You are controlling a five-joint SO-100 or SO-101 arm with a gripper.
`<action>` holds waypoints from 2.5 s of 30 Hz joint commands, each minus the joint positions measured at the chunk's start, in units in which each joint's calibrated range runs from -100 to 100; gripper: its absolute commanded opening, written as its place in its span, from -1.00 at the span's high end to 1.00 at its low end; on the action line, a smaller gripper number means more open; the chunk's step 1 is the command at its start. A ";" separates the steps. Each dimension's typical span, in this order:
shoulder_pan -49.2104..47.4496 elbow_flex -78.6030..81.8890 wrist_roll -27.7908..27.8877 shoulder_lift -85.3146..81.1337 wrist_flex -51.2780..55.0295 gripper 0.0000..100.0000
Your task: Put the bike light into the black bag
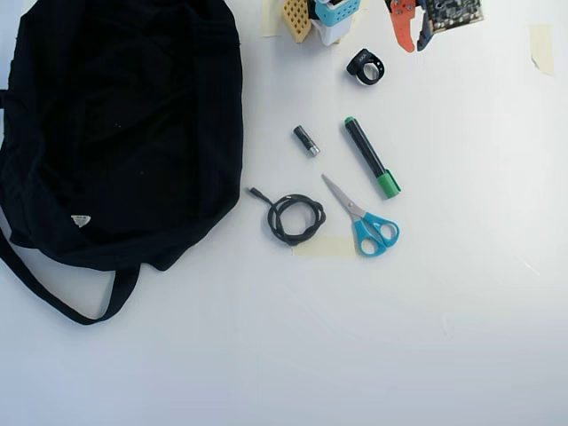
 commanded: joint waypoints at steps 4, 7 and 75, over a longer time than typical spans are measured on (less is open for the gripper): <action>-4.30 11.77 -3.41 -4.18 -0.45 0.95; -4.07 16.80 -4.45 -4.18 -2.26 0.95; -2.35 49.96 0.79 -4.18 -32.57 0.57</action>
